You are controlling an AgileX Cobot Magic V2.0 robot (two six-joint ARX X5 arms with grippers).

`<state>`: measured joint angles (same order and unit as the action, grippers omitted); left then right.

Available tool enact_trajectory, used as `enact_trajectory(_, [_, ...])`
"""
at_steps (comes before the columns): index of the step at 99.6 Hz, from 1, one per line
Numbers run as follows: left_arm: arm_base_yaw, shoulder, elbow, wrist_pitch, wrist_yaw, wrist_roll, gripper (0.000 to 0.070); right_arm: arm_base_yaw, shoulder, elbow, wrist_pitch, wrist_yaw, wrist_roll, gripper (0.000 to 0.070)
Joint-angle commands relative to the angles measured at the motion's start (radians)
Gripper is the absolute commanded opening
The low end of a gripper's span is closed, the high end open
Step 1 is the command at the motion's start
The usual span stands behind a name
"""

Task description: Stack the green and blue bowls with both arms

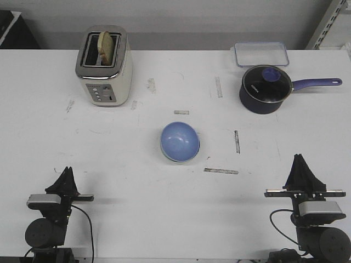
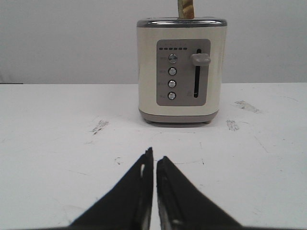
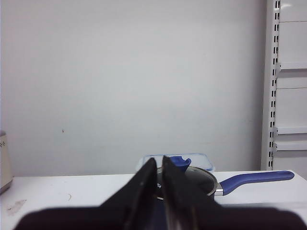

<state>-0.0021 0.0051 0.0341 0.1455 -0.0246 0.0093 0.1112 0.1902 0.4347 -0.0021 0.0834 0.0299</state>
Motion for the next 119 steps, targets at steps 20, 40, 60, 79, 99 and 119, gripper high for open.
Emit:
enact_trajectory(20, [0.002, -0.002, -0.021, 0.013, -0.002, 0.001, 0.0001, 0.001, -0.002, 0.003, 0.01, 0.003, -0.005, 0.0009])
enact_trajectory(40, [0.002, -0.002, -0.021, 0.013, -0.002, 0.001, 0.0001, -0.02, -0.006, 0.002, -0.035, 0.003, -0.006, 0.0009])
enact_trajectory(60, [0.002, -0.002, -0.021, 0.013, -0.002, 0.001, 0.0001, -0.124, -0.021, -0.073, -0.05, -0.143, -0.008, 0.0009])
enact_trajectory(79, [0.002, -0.002, -0.021, 0.013, -0.002, 0.001, 0.0001, -0.149, -0.045, -0.188, 0.014, -0.16, -0.008, 0.0009])
enact_trajectory(99, [0.002, -0.002, -0.021, 0.013, -0.002, 0.001, 0.0001, -0.148, -0.123, -0.326, 0.143, -0.103, -0.008, 0.0009])
enact_trajectory(119, [0.002, -0.002, -0.021, 0.013, -0.002, 0.001, 0.0001, -0.148, -0.189, -0.42, 0.185, -0.114, 0.004, 0.0009])
